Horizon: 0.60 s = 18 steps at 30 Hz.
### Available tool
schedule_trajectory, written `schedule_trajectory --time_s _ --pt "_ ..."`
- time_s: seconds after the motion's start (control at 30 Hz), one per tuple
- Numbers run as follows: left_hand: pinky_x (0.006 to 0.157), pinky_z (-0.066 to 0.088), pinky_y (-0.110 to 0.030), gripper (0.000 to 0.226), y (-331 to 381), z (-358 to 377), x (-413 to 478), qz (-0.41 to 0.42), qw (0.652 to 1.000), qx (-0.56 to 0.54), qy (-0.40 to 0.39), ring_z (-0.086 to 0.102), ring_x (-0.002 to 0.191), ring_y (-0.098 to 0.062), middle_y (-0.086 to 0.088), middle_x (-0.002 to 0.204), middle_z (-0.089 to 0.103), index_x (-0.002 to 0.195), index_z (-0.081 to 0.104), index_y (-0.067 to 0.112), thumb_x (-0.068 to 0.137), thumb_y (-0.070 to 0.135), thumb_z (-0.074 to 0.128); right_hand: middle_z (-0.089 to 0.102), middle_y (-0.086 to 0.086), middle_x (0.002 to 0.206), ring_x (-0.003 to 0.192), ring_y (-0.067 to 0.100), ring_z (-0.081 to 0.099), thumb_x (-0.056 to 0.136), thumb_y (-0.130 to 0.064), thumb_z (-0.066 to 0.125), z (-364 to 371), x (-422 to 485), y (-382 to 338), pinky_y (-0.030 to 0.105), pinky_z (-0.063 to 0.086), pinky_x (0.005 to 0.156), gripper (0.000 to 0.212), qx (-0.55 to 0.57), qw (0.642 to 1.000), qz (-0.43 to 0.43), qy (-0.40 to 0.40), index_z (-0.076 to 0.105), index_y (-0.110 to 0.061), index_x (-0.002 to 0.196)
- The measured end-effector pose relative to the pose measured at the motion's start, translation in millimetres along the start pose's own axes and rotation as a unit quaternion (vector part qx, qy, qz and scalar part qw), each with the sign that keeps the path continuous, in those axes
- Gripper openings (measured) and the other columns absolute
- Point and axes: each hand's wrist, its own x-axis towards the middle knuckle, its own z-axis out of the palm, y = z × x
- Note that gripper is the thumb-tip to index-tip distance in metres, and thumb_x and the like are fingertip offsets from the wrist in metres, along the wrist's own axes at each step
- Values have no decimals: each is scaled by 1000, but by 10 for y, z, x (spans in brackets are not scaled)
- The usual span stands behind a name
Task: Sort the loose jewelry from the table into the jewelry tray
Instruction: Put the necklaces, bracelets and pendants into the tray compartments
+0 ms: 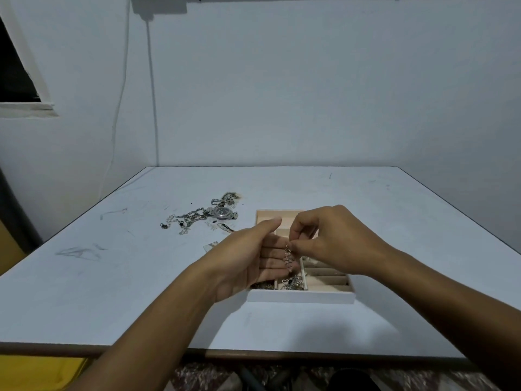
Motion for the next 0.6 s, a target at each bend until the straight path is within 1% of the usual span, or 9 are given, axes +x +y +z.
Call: schedule_trajectory --time_s 0.07,0.13,0.23,0.3,0.37,0.43,0.47,0.53,0.6 --pt "96 51 -39 46 3 17 -20 -4 1000 1 1 64 105 -37 -18 94 67 100 66 0 93 43 52 69 -9 71 72 5 63 77 -25 71 16 -44 13 29 53 72 6 9 1000 8 5 69 -28 72" --pt "95 52 -38 47 1 17 -30 -5 1000 3 2 66 102 -35 -19 97 67 103 65 -1 93 43 52 69 -8 72 74 5 63 77 -23 71 34 -77 26 30 53 74 7 15 1000 13 7 69 -28 73" --pt "90 55 -34 49 -1 11 -42 -7 1000 12 1 67 94 -29 -15 92 68 106 66 -1 92 44 52 68 -9 73 75 7 63 77 -24 71 62 -110 55 31 53 75 6 15 1000 24 8 69 -29 75" --pt "90 55 -35 51 -2 -1 -43 -8 1000 19 2 68 96 -28 -15 99 71 108 66 -1 92 45 52 69 -8 74 74 8 63 78 -25 71 77 -127 80 30 52 73 4 20 999 30 6 70 -27 75" --pt "94 53 -37 51 -11 -25 -44 -8 1000 28 0 69 101 -28 -17 106 71 108 67 -1 92 46 52 69 -6 74 72 9 63 79 -26 72 83 -140 103 28 50 70 3 22 999 33 6 71 -26 76" --pt "96 51 -38 50 -20 -37 -62 1 999 32 0 68 103 -29 -18 107 71 108 66 -1 93 45 52 69 -6 73 70 8 62 80 -26 70 80 -136 125 25 49 67 6 20 999 33 10 70 -27 74" --pt "96 51 -38 49 -28 -42 -68 15 999 35 7 68 103 -29 -18 107 71 108 66 -2 93 42 52 69 -7 72 70 6 62 80 -25 70 75 -124 133 24 49 67 7 20 999 32 13 70 -27 73" --pt "96 52 -39 41 -43 -71 -79 72 995 56 44 67 104 -31 -19 105 71 106 67 -3 96 34 52 69 -9 70 69 4 63 81 -23 71 71 -80 144 22 49 67 10 28 999 32 18 69 -27 72" --pt "96 52 -40 32 -50 -139 -92 139 980 112 90 68 102 -28 -15 101 73 99 71 2 96 27 52 68 -11 70 68 5 64 81 -20 71 84 -6 142 22 50 67 11 44 998 31 19 69 -27 72"
